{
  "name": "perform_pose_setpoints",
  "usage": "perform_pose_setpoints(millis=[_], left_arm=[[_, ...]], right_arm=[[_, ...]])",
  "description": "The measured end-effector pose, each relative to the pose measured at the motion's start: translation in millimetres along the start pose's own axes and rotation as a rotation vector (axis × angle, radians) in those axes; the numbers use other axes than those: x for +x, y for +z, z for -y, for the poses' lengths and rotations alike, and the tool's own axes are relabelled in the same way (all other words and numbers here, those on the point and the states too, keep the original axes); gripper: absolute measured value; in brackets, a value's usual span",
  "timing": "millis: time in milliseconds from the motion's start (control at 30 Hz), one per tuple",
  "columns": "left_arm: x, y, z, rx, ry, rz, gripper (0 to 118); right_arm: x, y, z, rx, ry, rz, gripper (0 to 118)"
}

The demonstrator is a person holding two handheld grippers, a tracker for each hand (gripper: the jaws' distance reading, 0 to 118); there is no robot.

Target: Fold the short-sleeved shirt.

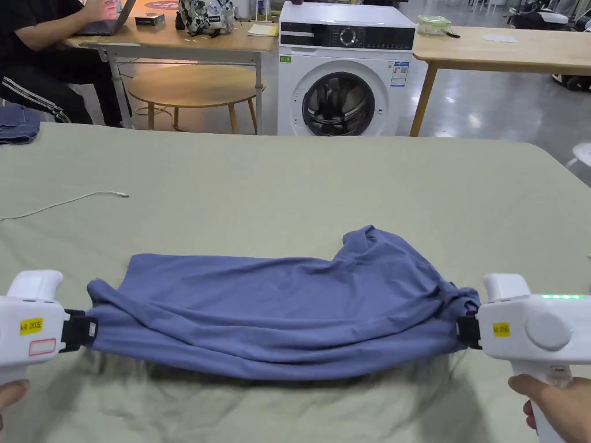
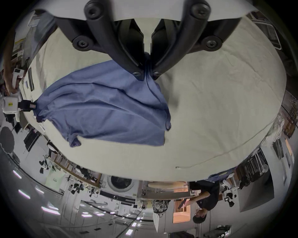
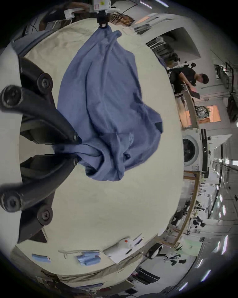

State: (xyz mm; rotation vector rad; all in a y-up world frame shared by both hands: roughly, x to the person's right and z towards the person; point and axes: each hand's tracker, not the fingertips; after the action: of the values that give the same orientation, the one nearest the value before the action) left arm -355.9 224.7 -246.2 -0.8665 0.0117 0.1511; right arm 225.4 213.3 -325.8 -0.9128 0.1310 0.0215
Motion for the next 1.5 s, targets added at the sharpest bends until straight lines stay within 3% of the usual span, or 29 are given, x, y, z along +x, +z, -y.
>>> perform_pose_setpoints(millis=[233, 600, 867, 1167, 1267, 1333, 1367, 1500], left_arm=[[-10.9, 39.2, -2.4, 0.054, 0.053, 0.015, 0], [-15.9, 49.6, 78.5, -0.026, 0.084, -0.001, 0], [-13.0, 22.3, 134.8, -0.168, 0.064, -0.051, 0], [-17.4, -2.0, 140.1, -0.219, 0.081, -0.065, 0], [-14.4, 5.9, 132.7, -0.223, 0.084, -0.066, 2], [-7.8, 14.7, 124.6, -0.196, 0.065, -0.081, 17], [-4.5, 18.4, 120.1, -0.175, 0.054, -0.085, 22], [14.2, 32.7, 95.4, -0.006, 0.030, -0.029, 28]], right_arm=[[-0.5, 25.7, -8.1, 0.013, 0.054, 0.038, 8], [-6.6, 48.4, 67.5, -0.066, 0.069, 0.041, 8], [-7.8, 21.2, 125.7, -0.151, 0.068, 0.104, 8], [-9.0, -5.0, 139.4, -0.153, 0.077, 0.152, 11], [-13.1, 5.3, 133.7, -0.139, 0.107, 0.206, 33], [-17.7, 18.4, 125.3, -0.051, 0.131, 0.240, 65], [-20.6, 24.2, 121.1, -0.006, 0.135, 0.246, 73], [-41.4, 42.6, 98.3, 0.182, 0.141, 0.194, 73]])
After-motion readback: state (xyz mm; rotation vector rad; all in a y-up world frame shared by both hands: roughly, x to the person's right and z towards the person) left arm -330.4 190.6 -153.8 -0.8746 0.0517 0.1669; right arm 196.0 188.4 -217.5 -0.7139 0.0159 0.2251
